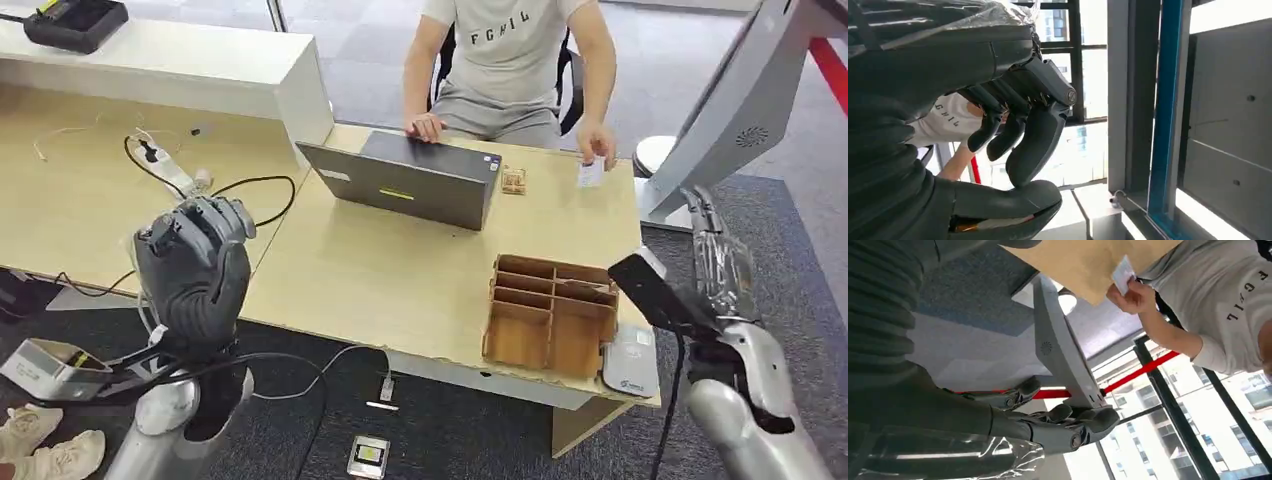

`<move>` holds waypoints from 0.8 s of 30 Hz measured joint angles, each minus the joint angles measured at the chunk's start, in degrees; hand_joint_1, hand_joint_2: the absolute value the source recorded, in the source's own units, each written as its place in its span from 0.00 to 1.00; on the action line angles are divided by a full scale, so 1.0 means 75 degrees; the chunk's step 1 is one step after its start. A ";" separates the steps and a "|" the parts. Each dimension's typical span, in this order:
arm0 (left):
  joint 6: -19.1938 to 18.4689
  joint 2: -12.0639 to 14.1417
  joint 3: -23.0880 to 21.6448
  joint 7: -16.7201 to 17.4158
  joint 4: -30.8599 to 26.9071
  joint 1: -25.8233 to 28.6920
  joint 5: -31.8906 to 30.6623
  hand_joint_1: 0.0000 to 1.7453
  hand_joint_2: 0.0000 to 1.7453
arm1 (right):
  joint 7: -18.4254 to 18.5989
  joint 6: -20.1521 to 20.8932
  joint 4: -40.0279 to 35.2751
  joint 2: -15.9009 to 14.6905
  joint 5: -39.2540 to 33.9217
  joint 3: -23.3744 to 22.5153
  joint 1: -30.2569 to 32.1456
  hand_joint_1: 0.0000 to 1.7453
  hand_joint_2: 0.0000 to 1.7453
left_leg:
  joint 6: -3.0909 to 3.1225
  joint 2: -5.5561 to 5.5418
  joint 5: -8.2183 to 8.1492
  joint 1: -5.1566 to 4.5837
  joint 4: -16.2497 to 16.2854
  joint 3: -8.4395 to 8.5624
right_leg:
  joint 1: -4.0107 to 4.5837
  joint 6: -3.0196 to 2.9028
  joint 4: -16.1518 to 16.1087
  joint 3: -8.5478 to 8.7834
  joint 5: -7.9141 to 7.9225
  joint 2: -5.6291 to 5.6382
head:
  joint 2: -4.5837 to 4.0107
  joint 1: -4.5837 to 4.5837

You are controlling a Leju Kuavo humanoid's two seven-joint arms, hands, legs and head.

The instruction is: Pass the card to the sensor for recognition and then transmit it.

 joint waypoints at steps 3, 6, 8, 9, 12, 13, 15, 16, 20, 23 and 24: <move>-0.0029 0.0000 0.0003 0.0000 0.0003 0.0032 -0.0003 0.86 1.00 | 0.0012 -0.0090 -0.0996 -0.0195 -0.0225 -0.0277 0.0633 0.00 1.00 | 0.0000 -0.0001 -0.0001 0.0000 -0.0001 -0.0002 | 0.0000 0.0000 0.0000 0.0000 -0.0001 0.0000 | 0.0000 0.0003; 0.0038 0.0000 0.0006 0.0000 0.0000 0.0064 -0.0102 0.86 1.00 | -0.0047 -0.0245 -0.1897 -0.0323 -0.0487 -0.0521 0.1131 0.00 1.00 | 0.0000 0.0002 -0.0001 0.0000 -0.0003 -0.0001 | 0.0000 0.0000 0.0000 0.0001 -0.0001 0.0000 | 0.0000 0.0000; 0.0175 0.0003 0.0015 0.0000 -0.0015 0.0101 -0.0184 0.86 1.00 | -0.0175 -0.0242 -0.2313 -0.0349 -0.0568 -0.0583 0.1385 0.00 1.00 | 0.0000 0.0004 0.0000 0.0001 -0.0005 -0.0004 | 0.0000 -0.0001 0.0000 0.0003 -0.0001 0.0001 | 0.0000 0.0000; 0.0260 0.0003 0.0032 0.0000 -0.0032 0.0144 -0.0236 0.85 1.00 | -0.0248 -0.0239 -0.2470 -0.0349 -0.0603 -0.0591 0.1480 0.00 1.00 | 0.0000 0.0004 0.0000 0.0000 -0.0005 -0.0005 | 0.0000 -0.0001 0.0000 0.0003 -0.0001 0.0001 | 0.0000 0.0003; 0.0413 0.0038 0.0087 0.0026 -0.0128 0.0288 -0.0327 0.86 1.00 | -0.0437 -0.0154 -0.2758 -0.0329 -0.0714 -0.0585 0.1644 0.00 1.00 | 0.0000 0.0002 0.0000 0.0001 -0.0006 -0.0006 | 0.0000 -0.0001 0.0001 0.0003 -0.0001 0.0001 | 0.0000 0.0000; 0.0446 0.0052 0.0119 0.0041 -0.0169 0.0333 -0.0347 0.86 1.00 | -0.0501 -0.0090 -0.2787 -0.0312 -0.0752 -0.0577 0.1657 0.00 1.00 | 0.0000 0.0002 0.0001 0.0001 -0.0006 -0.0005 | 0.0000 -0.0001 0.0001 0.0004 -0.0001 0.0001 | 0.0000 0.0003; 0.0461 0.0070 0.0148 0.0044 -0.0227 0.0402 -0.0367 0.85 1.00 | -0.0620 -0.0041 -0.2808 -0.0271 -0.0801 -0.0559 0.1679 0.00 1.00 | 0.0000 0.0001 0.0002 0.0001 -0.0006 -0.0005 | 0.0000 -0.0001 0.0001 0.0004 -0.0001 0.0000 | 0.0000 0.0003; 0.0463 0.0076 0.0154 0.0044 -0.0242 0.0423 -0.0370 0.85 1.00 | -0.0653 -0.0023 -0.2805 -0.0259 -0.0822 -0.0547 0.1687 0.00 1.00 | 0.0000 0.0001 0.0002 0.0001 -0.0006 -0.0006 | 0.0001 -0.0001 0.0001 0.0004 -0.0001 0.0000 | 0.0000 0.0003; 0.0466 0.0082 0.0172 0.0050 -0.0285 0.0452 -0.0370 0.85 1.00 | -0.0749 0.0052 -0.2802 -0.0180 -0.0836 -0.0460 0.1688 0.00 1.00 | 0.0000 -0.0001 0.0002 0.0001 -0.0005 -0.0006 | 0.0000 -0.0001 0.0001 0.0004 -0.0001 0.0000 | 0.0000 0.0003; 0.0463 0.0082 0.0172 0.0050 -0.0283 0.0451 -0.0370 0.86 1.00 | -0.0755 0.0102 -0.2785 -0.0134 -0.0836 -0.0414 0.1675 0.00 1.00 | 0.0000 -0.0001 0.0002 0.0001 -0.0005 -0.0006 | 0.0000 -0.0001 0.0001 0.0004 -0.0001 0.0000 | 0.0000 0.0003; 0.0463 0.0082 0.0172 0.0050 -0.0283 0.0451 -0.0370 0.86 1.00 | -0.0758 0.0134 -0.2767 -0.0125 -0.0836 -0.0405 0.1660 0.00 1.00 | 0.0000 -0.0001 0.0002 0.0001 -0.0005 -0.0006 | 0.0000 -0.0001 0.0001 0.0004 -0.0001 0.0000 | 0.0000 0.0003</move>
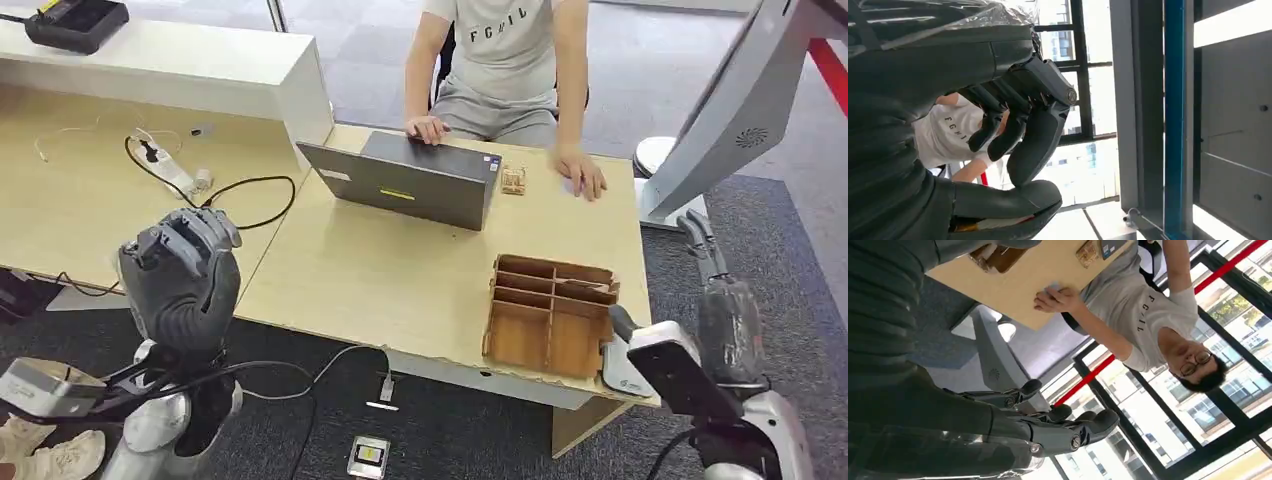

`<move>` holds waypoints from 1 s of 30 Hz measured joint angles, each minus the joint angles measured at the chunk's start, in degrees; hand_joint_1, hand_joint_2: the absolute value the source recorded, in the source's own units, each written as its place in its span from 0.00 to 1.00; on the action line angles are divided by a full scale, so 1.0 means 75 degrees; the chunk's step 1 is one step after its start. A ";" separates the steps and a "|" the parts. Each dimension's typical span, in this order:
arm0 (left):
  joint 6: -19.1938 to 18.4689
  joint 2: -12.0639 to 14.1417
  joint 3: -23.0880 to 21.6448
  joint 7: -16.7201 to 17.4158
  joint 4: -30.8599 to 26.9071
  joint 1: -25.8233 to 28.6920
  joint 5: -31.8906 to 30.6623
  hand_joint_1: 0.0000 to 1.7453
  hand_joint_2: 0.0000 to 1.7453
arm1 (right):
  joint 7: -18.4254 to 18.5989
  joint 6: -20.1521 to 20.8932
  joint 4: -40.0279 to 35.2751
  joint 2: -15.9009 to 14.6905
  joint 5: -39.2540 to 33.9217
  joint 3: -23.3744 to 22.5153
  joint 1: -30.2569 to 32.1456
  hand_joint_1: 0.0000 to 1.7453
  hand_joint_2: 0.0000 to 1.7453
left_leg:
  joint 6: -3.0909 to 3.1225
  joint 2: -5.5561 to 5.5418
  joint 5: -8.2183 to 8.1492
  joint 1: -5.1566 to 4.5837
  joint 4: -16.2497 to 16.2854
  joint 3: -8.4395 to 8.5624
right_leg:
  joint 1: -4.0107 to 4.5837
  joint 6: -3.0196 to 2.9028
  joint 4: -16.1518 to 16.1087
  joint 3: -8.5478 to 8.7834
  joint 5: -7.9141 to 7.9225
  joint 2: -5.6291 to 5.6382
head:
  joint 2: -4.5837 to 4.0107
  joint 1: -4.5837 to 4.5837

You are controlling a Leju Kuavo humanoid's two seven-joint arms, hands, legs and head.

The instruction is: Pass the card to the sensor for recognition and then transmit it.

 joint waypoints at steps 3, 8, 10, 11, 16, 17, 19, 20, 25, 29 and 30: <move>-0.0023 0.0000 0.0000 0.0003 0.0000 -0.0013 0.0000 0.87 1.00 | -0.0020 0.0099 0.0093 0.0047 -0.0006 0.0029 -0.0078 0.00 1.00 | 0.0000 0.0000 0.0000 0.0000 0.0000 -0.0002 | 0.0000 0.0000 0.0000 0.0000 0.0000 0.0000 | 0.0000 0.0000; -0.0023 0.0000 0.0000 0.0009 -0.0003 -0.0016 -0.0017 0.86 1.00 | -0.0079 0.0219 0.0321 0.0111 -0.0006 0.0099 -0.0250 0.00 1.00 | 0.0000 0.0001 0.0000 0.0000 0.0000 -0.0003 | 0.0000 0.0000 0.0000 0.0000 0.0000 0.0000 | 0.0000 0.0000; 0.0000 0.0000 0.0000 0.0006 -0.0012 -0.0015 -0.0035 0.86 1.00 | -0.0114 0.0300 0.0478 0.0125 -0.0006 0.0125 -0.0359 0.00 1.00 | 0.0000 0.0000 0.0001 0.0000 0.0000 -0.0004 | 0.0000 0.0000 0.0000 0.0000 0.0000 0.0000 | 0.0000 0.0000; 0.0017 0.0000 0.0000 0.0006 -0.0032 -0.0015 -0.0038 0.86 1.00 | -0.0140 0.0323 0.0568 0.0131 -0.0006 0.0146 -0.0424 0.00 1.00 | 0.0000 0.0000 0.0001 0.0000 0.0000 -0.0003 | 0.0000 0.0000 0.0000 0.0000 0.0000 0.0000 | 0.0000 0.0000; 0.0058 0.0003 -0.0003 0.0000 -0.0055 -0.0015 -0.0050 0.86 1.00 | -0.0198 0.0358 0.0968 0.0175 0.0029 0.0201 -0.0624 0.00 1.00 | 0.0000 -0.0002 0.0001 0.0000 0.0000 -0.0004 | 0.0000 0.0000 0.0001 0.0000 0.0000 -0.0001 | 0.0000 0.0000; 0.0061 0.0006 -0.0003 0.0000 -0.0064 -0.0015 -0.0052 0.85 1.00 | -0.0195 0.0399 0.1064 0.0181 0.0064 0.0216 -0.0658 0.00 1.00 | 0.0000 -0.0001 0.0001 0.0000 0.0000 -0.0003 | 0.0000 0.0000 0.0001 0.0000 0.0000 -0.0001 | 0.0000 0.0000; 0.0061 0.0011 -0.0003 0.0000 -0.0067 -0.0015 -0.0061 0.87 1.00 | -0.0192 0.0440 0.1279 0.0192 0.0125 0.0236 -0.0714 0.00 1.00 | 0.0000 -0.0002 0.0001 0.0000 0.0000 -0.0002 | 0.0000 0.0000 0.0001 -0.0001 0.0000 -0.0001 | 0.0000 0.0000; 0.0061 0.0012 -0.0003 0.0000 -0.0070 -0.0015 -0.0058 0.87 1.00 | -0.0175 0.0449 0.1376 0.0192 0.0149 0.0257 -0.0739 0.00 1.00 | 0.0000 -0.0002 0.0001 0.0000 0.0000 -0.0001 | 0.0000 0.0000 0.0001 -0.0001 0.0000 -0.0001 | 0.0000 0.0000; -0.0041 0.0012 -0.0017 0.0012 -0.0067 -0.0051 -0.0009 0.86 1.00 | -0.0006 0.0472 0.1883 0.0195 0.0330 0.0341 -0.0813 0.00 1.00 | 0.0000 -0.0001 0.0000 0.0000 0.0001 -0.0001 | 0.0000 0.0000 0.0000 -0.0002 0.0000 -0.0001 | 0.0000 0.0000; -0.0183 0.0012 -0.0023 0.0035 -0.0061 -0.0093 0.0035 0.86 1.00 | 0.0076 0.0568 0.2227 0.0195 0.0551 0.0396 -0.0827 0.00 1.00 | 0.0000 -0.0001 0.0000 0.0000 0.0001 0.0001 | 0.0000 0.0000 0.0000 -0.0002 0.0000 -0.0001 | 0.0000 -0.0003; -0.0210 0.0012 -0.0026 0.0038 -0.0055 -0.0124 0.0038 0.86 1.00 | 0.0099 0.0577 0.2367 0.0198 0.0612 0.0414 -0.0834 0.00 1.00 | 0.0000 -0.0001 0.0000 0.0000 0.0000 0.0000 | 0.0000 0.0000 0.0000 -0.0002 0.0000 -0.0001 | 0.0000 0.0000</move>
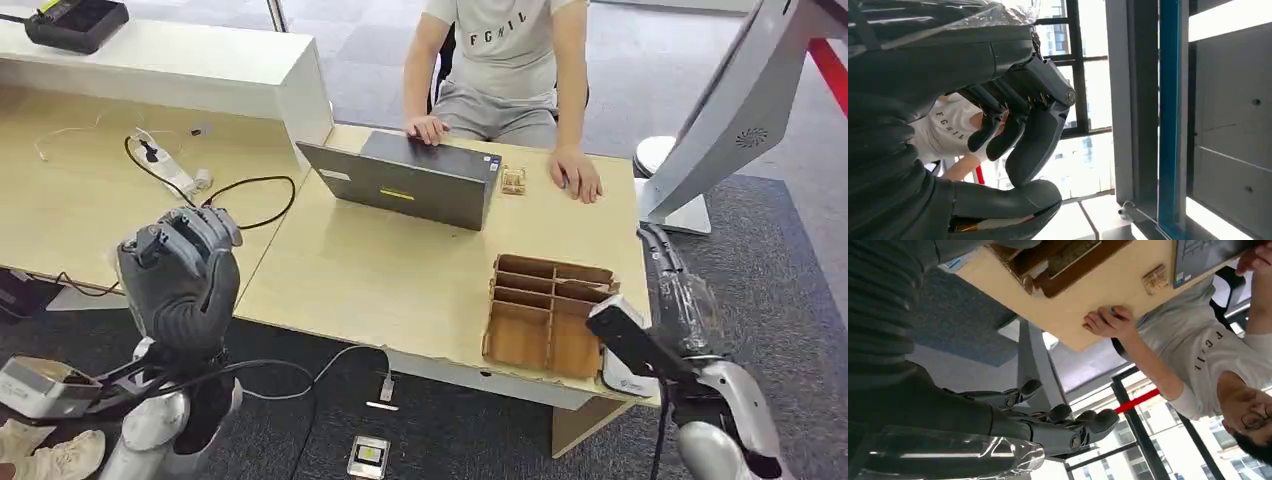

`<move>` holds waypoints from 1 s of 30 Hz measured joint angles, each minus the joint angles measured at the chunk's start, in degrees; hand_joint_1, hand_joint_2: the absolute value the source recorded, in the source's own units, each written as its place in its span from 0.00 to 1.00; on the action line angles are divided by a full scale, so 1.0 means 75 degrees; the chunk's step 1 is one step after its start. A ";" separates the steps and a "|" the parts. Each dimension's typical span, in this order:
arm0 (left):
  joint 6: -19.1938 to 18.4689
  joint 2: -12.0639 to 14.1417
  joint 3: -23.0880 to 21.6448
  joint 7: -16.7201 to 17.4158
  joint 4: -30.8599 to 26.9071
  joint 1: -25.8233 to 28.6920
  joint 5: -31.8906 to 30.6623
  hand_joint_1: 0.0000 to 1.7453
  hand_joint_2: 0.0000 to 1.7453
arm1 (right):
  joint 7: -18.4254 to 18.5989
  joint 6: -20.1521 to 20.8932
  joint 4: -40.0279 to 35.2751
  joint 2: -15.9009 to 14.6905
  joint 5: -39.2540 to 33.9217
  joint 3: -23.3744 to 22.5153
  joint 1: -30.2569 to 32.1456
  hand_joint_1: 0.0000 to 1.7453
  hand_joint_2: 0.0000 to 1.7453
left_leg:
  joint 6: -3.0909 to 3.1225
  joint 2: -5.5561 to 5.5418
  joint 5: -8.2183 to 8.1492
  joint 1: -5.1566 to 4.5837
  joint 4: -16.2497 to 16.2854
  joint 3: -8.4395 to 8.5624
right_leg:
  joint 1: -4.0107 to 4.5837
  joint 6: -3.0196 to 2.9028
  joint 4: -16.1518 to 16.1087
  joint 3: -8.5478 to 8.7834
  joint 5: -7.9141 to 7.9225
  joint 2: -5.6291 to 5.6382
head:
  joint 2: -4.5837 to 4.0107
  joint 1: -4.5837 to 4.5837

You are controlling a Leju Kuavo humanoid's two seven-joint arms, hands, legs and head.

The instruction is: Pass the card to the sensor for recognition and then transmit it.

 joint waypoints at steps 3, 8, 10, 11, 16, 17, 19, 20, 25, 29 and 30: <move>-0.0053 0.0000 0.0000 0.0020 0.0012 -0.0041 0.0015 0.86 1.00 | 0.0026 -0.0049 0.0365 0.0000 0.0122 0.0026 -0.0032 0.00 1.00 | 0.0000 0.0000 0.0000 0.0000 0.0000 0.0000 | 0.0000 0.0000 0.0000 0.0000 0.0000 0.0000 | 0.0000 -0.0003; -0.0084 0.0000 -0.0003 0.0020 0.0012 -0.0049 0.0015 0.88 1.00 | 0.0035 -0.0236 0.0883 0.0000 0.0192 0.0041 -0.0116 0.00 1.00 | 0.0000 0.0000 0.0000 0.0000 0.0000 0.0000 | 0.0000 0.0000 0.0000 0.0000 0.0000 0.0000 | 0.0000 0.0000; -0.0090 0.0000 0.0000 0.0020 0.0012 -0.0046 0.0015 0.87 1.00 | 0.0032 -0.0274 0.1089 -0.0003 0.0192 0.0041 -0.0152 0.00 1.00 | 0.0000 0.0000 0.0000 0.0000 0.0000 -0.0001 | 0.0000 0.0000 0.0000 0.0000 0.0000 0.0000 | 0.0000 0.0000; -0.0090 0.0000 0.0000 0.0020 0.0012 -0.0045 0.0015 0.86 1.00 | 0.0023 -0.0283 0.1151 0.0000 0.0195 0.0041 -0.0157 0.00 1.00 | 0.0000 0.0000 0.0000 0.0000 0.0000 -0.0001 | 0.0000 0.0000 0.0000 0.0000 0.0000 0.0000 | 0.0000 0.0000; -0.0116 0.0000 -0.0003 0.0020 0.0012 -0.0047 0.0015 0.87 1.00 | -0.0003 -0.0289 0.1393 0.0006 0.0215 0.0052 -0.0185 0.00 1.00 | 0.0000 0.0000 0.0000 0.0000 0.0000 -0.0002 | 0.0000 0.0000 0.0000 -0.0001 0.0000 0.0000 | 0.0000 -0.0003; -0.0125 0.0000 -0.0003 0.0020 0.0012 -0.0050 0.0015 0.87 1.00 | -0.0012 -0.0283 0.1433 0.0012 0.0218 0.0061 -0.0203 0.00 1.00 | 0.0000 0.0001 0.0000 0.0000 0.0000 -0.0002 | 0.0000 0.0000 0.0000 -0.0001 0.0000 0.0000 | 0.0000 0.0000; -0.0137 0.0000 -0.0003 0.0020 0.0012 -0.0058 0.0017 0.88 1.00 | -0.0026 -0.0277 0.1506 0.0026 0.0227 0.0081 -0.0251 0.00 1.00 | 0.0000 0.0001 0.0000 0.0000 0.0000 -0.0001 | 0.0000 0.0000 0.0000 -0.0001 0.0000 0.0000 | 0.0000 0.0000; -0.0140 0.0000 -0.0003 0.0020 0.0015 -0.0069 0.0020 0.88 1.00 | -0.0032 -0.0274 0.1550 0.0035 0.0233 0.0099 -0.0285 0.00 1.00 | 0.0000 0.0001 0.0000 0.0000 0.0000 -0.0001 | 0.0000 0.0000 0.0000 -0.0001 0.0000 0.0000 | 0.0000 0.0000; -0.0149 0.0000 -0.0006 0.0020 0.0038 -0.0110 0.0061 0.88 1.00 | -0.0169 -0.0283 0.1769 0.0122 0.0189 0.0181 -0.0419 0.00 1.00 | 0.0000 0.0001 0.0000 0.0000 0.0000 0.0000 | 0.0000 0.0000 0.0000 0.0000 0.0000 0.0000 | 0.0000 0.0000; -0.0149 0.0000 -0.0006 0.0017 0.0041 -0.0135 0.0085 0.88 1.00 | -0.0321 -0.0312 0.1943 0.0253 0.0096 0.0268 -0.0500 0.00 1.00 | 0.0000 0.0000 0.0000 0.0000 0.0000 0.0000 | 0.0000 0.0000 0.0001 -0.0001 0.0000 0.0000 | 0.0000 0.0000; -0.0148 0.0000 -0.0006 0.0015 0.0041 -0.0138 0.0084 0.88 1.00 | -0.0338 -0.0312 0.1978 0.0280 0.0084 0.0286 -0.0519 0.00 1.00 | 0.0000 0.0001 0.0000 0.0000 0.0000 0.0000 | 0.0000 0.0000 0.0001 -0.0001 0.0000 0.0000 | 0.0000 0.0000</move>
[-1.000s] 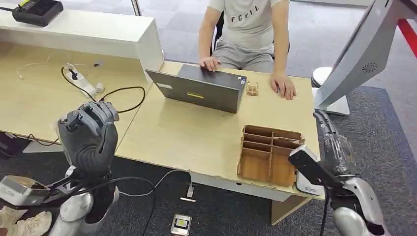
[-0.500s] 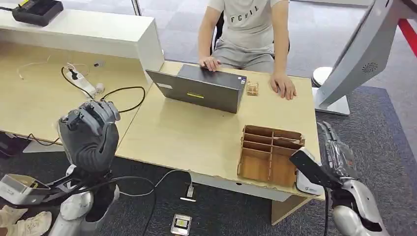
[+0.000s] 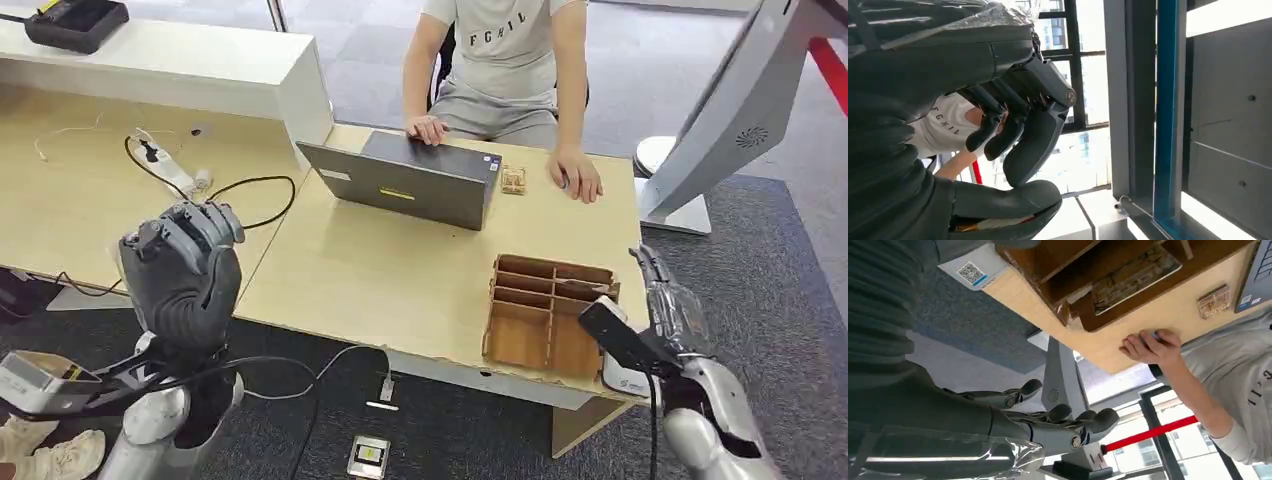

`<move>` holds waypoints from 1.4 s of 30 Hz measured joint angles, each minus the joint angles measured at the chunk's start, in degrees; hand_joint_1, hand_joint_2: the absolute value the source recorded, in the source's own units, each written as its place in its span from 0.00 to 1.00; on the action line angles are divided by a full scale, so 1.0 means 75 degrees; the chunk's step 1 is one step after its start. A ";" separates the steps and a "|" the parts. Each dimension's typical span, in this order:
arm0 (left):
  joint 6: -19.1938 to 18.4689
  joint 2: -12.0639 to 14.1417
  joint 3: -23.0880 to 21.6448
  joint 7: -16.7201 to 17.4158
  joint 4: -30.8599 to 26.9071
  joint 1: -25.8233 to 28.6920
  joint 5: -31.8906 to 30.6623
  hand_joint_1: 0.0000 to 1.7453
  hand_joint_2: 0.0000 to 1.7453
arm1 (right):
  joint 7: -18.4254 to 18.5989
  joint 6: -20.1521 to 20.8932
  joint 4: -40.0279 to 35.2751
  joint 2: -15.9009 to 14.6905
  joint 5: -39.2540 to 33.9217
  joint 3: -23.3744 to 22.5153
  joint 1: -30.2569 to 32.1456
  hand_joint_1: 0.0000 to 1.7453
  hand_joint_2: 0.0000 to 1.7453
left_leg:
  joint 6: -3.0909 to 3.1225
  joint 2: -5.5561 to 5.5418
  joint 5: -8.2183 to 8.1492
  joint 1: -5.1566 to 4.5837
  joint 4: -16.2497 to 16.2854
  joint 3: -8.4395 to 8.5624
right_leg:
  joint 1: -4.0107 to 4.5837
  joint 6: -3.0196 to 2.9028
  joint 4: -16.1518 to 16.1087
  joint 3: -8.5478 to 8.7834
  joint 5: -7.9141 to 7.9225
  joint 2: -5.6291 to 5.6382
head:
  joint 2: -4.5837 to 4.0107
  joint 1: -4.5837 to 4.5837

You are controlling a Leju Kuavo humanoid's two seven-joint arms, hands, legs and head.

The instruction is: Pass the card to the sensor for recognition and then transmit it.

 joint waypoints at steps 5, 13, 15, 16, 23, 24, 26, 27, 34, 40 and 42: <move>0.0000 0.0000 0.0000 0.0000 0.0035 -0.0013 0.0003 0.87 1.00 | -0.0032 0.0000 0.0140 0.0154 0.0006 0.0113 -0.0052 0.00 1.00 | 0.0000 0.0000 0.0000 0.0000 0.0000 -0.0001 | 0.0000 0.0000 0.0000 0.0000 0.0000 0.0000 | 0.0000 0.0000; 0.0000 -0.0012 -0.0003 -0.0067 0.0061 -0.0062 0.0012 0.88 1.00 | -0.0102 0.0023 0.0291 0.0373 0.0099 0.0280 -0.0133 0.00 1.00 | 0.0000 0.0000 0.0000 0.0000 0.0000 0.0000 | 0.0000 0.0000 0.0000 0.0000 0.0000 0.0000 | 0.0000 0.0000; 0.0000 -0.0015 -0.0003 -0.0105 0.0061 -0.0063 0.0003 0.88 1.00 | -0.0137 0.0023 0.0367 0.0431 0.0105 0.0326 -0.0172 0.00 1.00 | 0.0000 0.0000 0.0000 0.0000 0.0000 0.0002 | 0.0000 0.0000 0.0000 0.0001 0.0000 0.0000 | 0.0000 0.0000; 0.0003 -0.0015 -0.0003 -0.0111 0.0061 -0.0063 0.0003 0.89 1.00 | -0.0151 0.0026 0.0405 0.0449 0.0105 0.0347 -0.0190 0.00 1.00 | 0.0000 0.0000 0.0000 0.0000 0.0000 0.0000 | 0.0000 0.0000 0.0000 0.0001 0.0000 0.0000 | 0.0000 0.0000; 0.0006 -0.0017 0.0000 -0.0117 0.0061 -0.0047 0.0000 0.88 1.00 | -0.0186 0.0038 0.0612 0.0530 0.0105 0.0460 -0.0286 0.00 1.00 | 0.0000 0.0000 0.0000 0.0000 0.0000 0.0001 | 0.0000 0.0000 0.0000 0.0000 0.0000 0.0000 | 0.0000 0.0000; 0.0006 -0.0017 0.0000 -0.0117 0.0061 -0.0038 0.0000 0.87 1.00 | -0.0186 0.0047 0.0627 0.0533 0.0105 0.0463 -0.0288 0.00 1.00 | 0.0000 0.0000 0.0000 0.0000 0.0000 0.0000 | 0.0000 0.0000 0.0000 0.0000 0.0000 0.0000 | 0.0000 0.0000; 0.0006 -0.0017 0.0006 -0.0122 0.0061 -0.0022 0.0000 0.87 1.00 | -0.0158 0.0058 0.0655 0.0533 0.0093 0.0475 -0.0288 0.00 1.00 | 0.0000 0.0000 0.0000 0.0000 0.0000 0.0000 | 0.0000 0.0000 0.0000 0.0000 0.0000 0.0000 | 0.0000 0.0000; 0.0006 -0.0017 0.0006 -0.0122 0.0061 -0.0018 0.0000 0.87 1.00 | -0.0137 0.0061 0.0661 0.0533 0.0093 0.0478 -0.0286 0.00 1.00 | 0.0000 0.0000 0.0000 0.0000 0.0000 0.0000 | 0.0000 0.0000 0.0000 0.0000 0.0000 0.0000 | 0.0000 0.0000; 0.0006 -0.0017 0.0003 -0.0122 0.0061 -0.0009 0.0000 0.88 1.00 | -0.0102 0.0120 0.0688 0.0533 0.0085 0.0507 -0.0288 0.00 1.00 | 0.0000 0.0000 0.0000 0.0000 0.0000 0.0001 | 0.0000 0.0000 0.0000 0.0000 0.0000 0.0000 | 0.0000 0.0000; -0.0070 -0.0017 0.0000 -0.0122 0.0079 -0.0036 0.0020 0.88 1.00 | -0.0055 0.0146 0.0682 0.0533 0.0178 0.0530 -0.0439 0.00 1.00 | 0.0000 0.0001 0.0000 0.0000 0.0001 0.0002 | 0.0000 0.0000 0.0000 0.0000 0.0000 0.0000 | 0.0000 0.0000; -0.0087 -0.0017 -0.0003 -0.0122 0.0099 -0.0056 0.0038 0.88 1.00 | -0.0052 0.0189 0.0667 0.0536 0.0198 0.0545 -0.0549 0.00 1.00 | 0.0000 0.0001 0.0000 0.0000 0.0001 0.0003 | 0.0000 0.0000 0.0000 0.0001 0.0001 0.0001 | 0.0000 0.0000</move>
